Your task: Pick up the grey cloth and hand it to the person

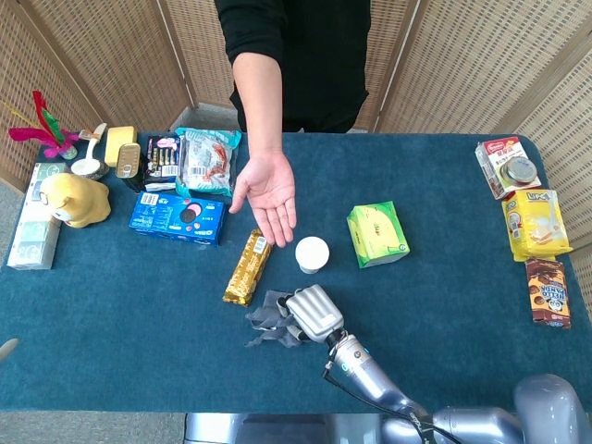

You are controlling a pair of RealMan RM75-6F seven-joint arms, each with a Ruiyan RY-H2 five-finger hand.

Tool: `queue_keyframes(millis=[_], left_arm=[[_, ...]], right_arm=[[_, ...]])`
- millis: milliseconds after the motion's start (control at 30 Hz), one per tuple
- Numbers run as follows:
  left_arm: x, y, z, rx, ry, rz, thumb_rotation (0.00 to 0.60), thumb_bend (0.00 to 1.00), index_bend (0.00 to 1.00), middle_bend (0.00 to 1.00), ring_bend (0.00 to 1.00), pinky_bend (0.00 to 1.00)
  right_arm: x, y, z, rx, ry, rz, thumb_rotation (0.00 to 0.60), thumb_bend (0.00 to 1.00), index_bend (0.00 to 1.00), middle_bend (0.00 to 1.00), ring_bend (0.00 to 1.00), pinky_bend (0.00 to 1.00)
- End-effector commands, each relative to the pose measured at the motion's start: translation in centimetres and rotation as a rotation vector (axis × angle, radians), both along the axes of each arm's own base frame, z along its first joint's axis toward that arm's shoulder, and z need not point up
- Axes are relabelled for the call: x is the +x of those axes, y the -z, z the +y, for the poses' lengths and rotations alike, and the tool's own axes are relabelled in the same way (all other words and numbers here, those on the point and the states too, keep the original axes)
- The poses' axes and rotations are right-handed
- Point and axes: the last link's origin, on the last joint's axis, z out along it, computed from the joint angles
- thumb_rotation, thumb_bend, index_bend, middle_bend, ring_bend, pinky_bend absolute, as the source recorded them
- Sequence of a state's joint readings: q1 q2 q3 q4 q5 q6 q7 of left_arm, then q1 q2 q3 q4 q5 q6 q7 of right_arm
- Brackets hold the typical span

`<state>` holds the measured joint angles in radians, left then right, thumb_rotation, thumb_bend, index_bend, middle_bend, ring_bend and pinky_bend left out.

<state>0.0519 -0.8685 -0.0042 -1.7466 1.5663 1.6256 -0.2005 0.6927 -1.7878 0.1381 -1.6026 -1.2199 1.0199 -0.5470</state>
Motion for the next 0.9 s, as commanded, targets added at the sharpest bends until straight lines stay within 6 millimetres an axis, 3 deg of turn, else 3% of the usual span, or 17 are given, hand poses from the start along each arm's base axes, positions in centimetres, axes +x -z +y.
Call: queue_keyframes(millis=[33,233,367,533,700,900], left_arm=[[0.0,0.0,0.0,0.0,-0.001,0.001,0.6,0.16,0.0,0.0,0.0,0.09],[0.0,0.1,0.0,-0.002,-0.001,0.002,0.6,0.17,0.0,0.0,0.0,0.09],[0.1,0.1,0.0,-0.005,0.0,0.0,0.6,0.17,0.0,0.0,0.0,0.09],[0.2,0.1,-0.2,-0.007,0.005,-0.003,0.6,0.17,0.0,0.0,0.0,0.09],[0.1,0.1,-0.2,-0.009,0.003,-0.006,0.6,0.17,0.0,0.0,0.0,0.09],[0.2,0.3,-0.1,-0.016,0.002,-0.001,0.6,0.17,0.0,0.0,0.0,0.09]], right_arm=[[0.5,-1.2,0.6,-0.026,-0.041,-0.067,0.6,0.51,0.69,0.7,0.66,0.67],[1.1,-3.7,1.2,-0.067,-0.103,-0.134,0.6,0.52,0.71,0.72,0.68,0.69],[1.7,-7.3,1.1,-0.161,-0.155,-0.17,0.6,0.52,0.71,0.72,0.68,0.69],[2.6,-11.9,-0.8,-0.288,-0.18,-0.198,0.6,0.52,0.71,0.72,0.68,0.69],[4.0,-16.6,-3.9,-0.425,-0.188,-0.176,0.6,0.52,0.71,0.72,0.68,0.69],[5.9,-19.8,-6.0,-0.505,-0.165,-0.172,0.6,0.52,0.71,0.72,0.68,0.69]])
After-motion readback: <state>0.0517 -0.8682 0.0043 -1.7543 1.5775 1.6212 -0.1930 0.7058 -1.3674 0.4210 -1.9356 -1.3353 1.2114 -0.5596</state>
